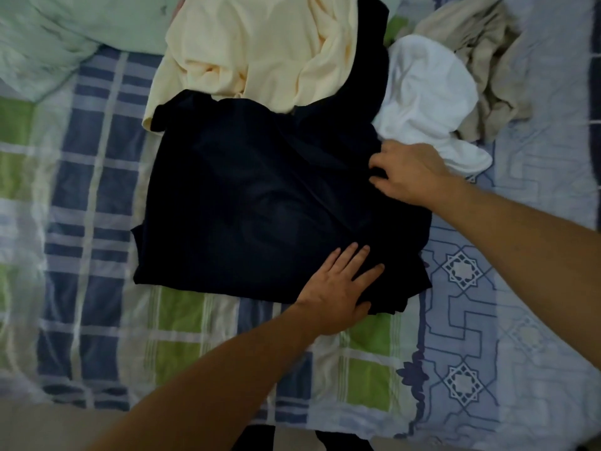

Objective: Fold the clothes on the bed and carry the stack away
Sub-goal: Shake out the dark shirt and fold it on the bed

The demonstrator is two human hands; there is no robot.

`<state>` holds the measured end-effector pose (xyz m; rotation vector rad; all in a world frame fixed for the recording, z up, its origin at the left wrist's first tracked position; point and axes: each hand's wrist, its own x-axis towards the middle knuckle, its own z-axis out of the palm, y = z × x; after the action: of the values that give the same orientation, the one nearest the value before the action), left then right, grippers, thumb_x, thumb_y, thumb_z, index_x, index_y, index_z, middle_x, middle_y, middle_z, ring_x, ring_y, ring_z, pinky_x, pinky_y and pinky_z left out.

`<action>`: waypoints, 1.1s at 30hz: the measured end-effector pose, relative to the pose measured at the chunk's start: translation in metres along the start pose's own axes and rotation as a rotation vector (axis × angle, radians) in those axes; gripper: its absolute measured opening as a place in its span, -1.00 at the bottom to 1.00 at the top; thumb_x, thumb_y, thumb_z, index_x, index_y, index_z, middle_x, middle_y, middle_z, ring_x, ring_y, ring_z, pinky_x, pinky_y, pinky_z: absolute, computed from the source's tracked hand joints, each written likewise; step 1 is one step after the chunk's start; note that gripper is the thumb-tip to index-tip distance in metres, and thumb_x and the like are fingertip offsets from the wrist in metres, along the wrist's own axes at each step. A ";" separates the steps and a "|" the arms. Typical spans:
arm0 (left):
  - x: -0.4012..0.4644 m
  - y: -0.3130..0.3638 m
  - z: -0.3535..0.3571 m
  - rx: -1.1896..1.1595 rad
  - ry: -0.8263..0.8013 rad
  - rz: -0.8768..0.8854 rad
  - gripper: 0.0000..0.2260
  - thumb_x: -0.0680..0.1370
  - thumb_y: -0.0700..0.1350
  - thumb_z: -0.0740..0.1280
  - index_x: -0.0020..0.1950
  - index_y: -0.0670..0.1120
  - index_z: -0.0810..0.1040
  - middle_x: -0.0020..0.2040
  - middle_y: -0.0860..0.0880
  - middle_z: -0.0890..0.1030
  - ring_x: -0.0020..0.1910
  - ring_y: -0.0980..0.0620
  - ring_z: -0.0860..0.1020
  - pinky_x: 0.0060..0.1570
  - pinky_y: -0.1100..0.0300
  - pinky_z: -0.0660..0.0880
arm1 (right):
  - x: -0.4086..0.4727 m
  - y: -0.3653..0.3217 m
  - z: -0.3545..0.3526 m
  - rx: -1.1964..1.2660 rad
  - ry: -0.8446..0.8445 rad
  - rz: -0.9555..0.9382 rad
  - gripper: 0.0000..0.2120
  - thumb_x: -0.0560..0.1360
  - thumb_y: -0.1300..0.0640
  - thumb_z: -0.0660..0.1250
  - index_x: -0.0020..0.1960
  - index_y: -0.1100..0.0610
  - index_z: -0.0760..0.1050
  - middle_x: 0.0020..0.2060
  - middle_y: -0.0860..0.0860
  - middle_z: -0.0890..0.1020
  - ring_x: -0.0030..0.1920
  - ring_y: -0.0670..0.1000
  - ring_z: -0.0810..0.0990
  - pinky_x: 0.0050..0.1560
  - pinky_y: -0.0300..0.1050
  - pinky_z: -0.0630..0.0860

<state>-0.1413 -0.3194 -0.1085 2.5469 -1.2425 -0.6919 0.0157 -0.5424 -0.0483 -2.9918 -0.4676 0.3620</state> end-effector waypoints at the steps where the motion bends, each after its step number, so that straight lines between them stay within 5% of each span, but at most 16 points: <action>1: 0.000 0.000 0.000 0.003 -0.002 0.004 -0.34 0.65 0.19 0.16 0.69 0.07 0.01 0.69 -0.16 -0.07 0.67 -0.13 -0.17 0.62 -0.08 -0.18 | 0.003 0.002 -0.001 0.091 0.037 0.042 -0.73 0.55 0.03 0.40 0.14 0.20 0.62 0.01 0.19 0.58 -0.03 0.23 0.58 -0.15 0.01 0.48; 4: 0.000 -0.001 0.000 0.003 0.007 0.003 -0.35 0.65 0.20 0.13 0.69 0.07 -0.01 0.70 -0.15 -0.09 0.67 -0.12 -0.19 0.62 -0.07 -0.20 | 0.018 0.014 -0.009 0.450 0.242 0.408 -0.82 0.53 0.12 0.36 0.01 0.25 0.55 -0.09 0.15 0.58 -0.05 0.16 0.57 -0.06 -0.02 0.48; 7: 0.001 -0.001 0.001 -0.002 0.005 0.002 -0.34 0.65 0.21 0.12 0.69 0.07 -0.03 0.70 -0.14 -0.10 0.67 -0.11 -0.19 0.62 -0.08 -0.18 | 0.016 0.026 -0.016 0.456 0.338 0.678 -0.72 0.51 0.10 0.39 0.13 0.26 0.49 0.10 0.21 0.56 0.08 0.20 0.56 0.05 0.00 0.46; 9: 0.001 -0.001 0.002 0.006 0.009 -0.002 -0.34 0.65 0.21 0.12 0.69 0.07 -0.03 0.70 -0.14 -0.09 0.67 -0.11 -0.18 0.62 -0.08 -0.17 | 0.007 0.017 -0.016 0.321 0.470 0.560 -0.76 0.49 0.11 0.36 0.08 0.22 0.45 0.09 0.21 0.52 0.05 0.22 0.53 0.00 0.09 0.46; 11: 0.001 -0.001 0.002 0.010 0.016 -0.006 -0.34 0.65 0.20 0.11 0.69 0.06 -0.03 0.70 -0.14 -0.08 0.67 -0.11 -0.18 0.62 -0.07 -0.18 | -0.003 0.000 -0.009 0.244 0.503 0.232 -0.82 0.50 0.11 0.33 0.04 0.19 0.49 0.00 0.19 0.53 0.01 0.21 0.51 -0.06 0.11 0.47; 14: 0.001 0.000 0.004 0.041 0.016 0.000 -0.34 0.65 0.21 0.10 0.70 0.05 -0.03 0.69 -0.16 -0.08 0.67 -0.14 -0.17 0.62 -0.09 -0.17 | -0.023 -0.011 0.017 0.100 0.190 -0.067 -0.66 0.53 0.12 0.37 0.26 0.23 0.56 0.13 0.23 0.54 0.11 0.25 0.49 0.05 0.13 0.50; 17: 0.001 0.001 0.005 0.042 0.022 0.013 -0.29 0.63 0.28 0.10 0.70 0.04 -0.04 0.69 -0.17 -0.10 0.67 -0.14 -0.17 0.62 -0.10 -0.17 | -0.034 0.008 0.033 0.037 0.129 0.164 -0.59 0.58 0.17 0.34 0.41 0.22 0.51 0.24 0.28 0.50 0.23 0.33 0.44 0.19 0.25 0.45; 20: -0.005 0.003 0.008 0.035 0.043 0.012 -0.17 0.55 0.33 0.22 0.69 0.03 -0.04 0.69 -0.17 -0.06 0.67 -0.16 -0.14 0.62 -0.12 -0.15 | -0.048 0.016 0.036 0.248 0.310 0.408 -0.65 0.57 0.20 0.32 0.34 0.23 0.53 0.18 0.25 0.52 0.22 0.27 0.46 0.27 0.14 0.44; 23: -0.010 0.010 0.014 0.057 0.047 -0.032 -0.10 0.50 0.17 0.35 0.68 0.05 -0.12 0.69 -0.19 -0.09 0.66 -0.21 -0.15 0.62 -0.16 -0.16 | -0.086 0.016 0.045 0.483 0.518 0.690 -0.77 0.54 0.17 0.32 0.16 0.23 0.53 0.02 0.14 0.54 0.10 0.15 0.51 0.14 -0.05 0.44; 25: -0.008 0.017 0.018 0.073 0.042 -0.094 -0.12 0.53 0.02 0.36 0.67 0.07 -0.16 0.68 -0.21 -0.12 0.65 -0.25 -0.16 0.61 -0.19 -0.19 | -0.115 0.020 0.058 0.638 0.462 0.930 -0.77 0.56 0.05 0.31 0.03 0.24 0.54 -0.10 0.05 0.58 -0.02 0.14 0.59 0.10 -0.02 0.52; 27: -0.001 0.022 0.020 0.105 0.032 -0.151 -0.12 0.57 -0.01 0.35 0.66 0.07 -0.22 0.67 -0.22 -0.16 0.64 -0.29 -0.18 0.58 -0.19 -0.25 | -0.134 0.021 0.071 0.848 0.320 1.111 -0.57 0.56 -0.09 0.32 -0.07 0.32 0.57 -0.19 0.12 0.68 -0.12 0.20 0.67 0.05 0.22 0.63; 30: 0.013 0.027 0.022 0.100 0.020 -0.205 -0.19 0.61 -0.02 0.31 0.66 0.09 -0.20 0.68 -0.22 -0.12 0.64 -0.29 -0.15 0.57 -0.17 -0.25 | -0.134 0.014 0.079 1.120 0.210 1.158 -0.33 0.40 -0.36 0.42 -0.17 0.31 0.58 -0.28 0.14 0.72 -0.20 0.25 0.72 -0.08 0.31 0.67; 33: 0.016 0.026 0.019 0.041 0.026 -0.190 -0.33 0.64 -0.09 0.26 0.68 0.07 0.02 0.68 -0.20 0.03 0.65 -0.27 -0.04 0.61 -0.15 -0.13 | -0.112 0.000 0.077 1.285 0.147 1.036 -0.40 0.22 -0.44 0.55 -0.03 0.04 0.67 -0.13 -0.07 0.76 -0.10 0.00 0.76 0.01 0.13 0.71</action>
<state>-0.1599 -0.3482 -0.1194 2.7240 -1.0259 -0.6750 -0.1071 -0.5731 -0.0979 -1.6934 0.9926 0.2953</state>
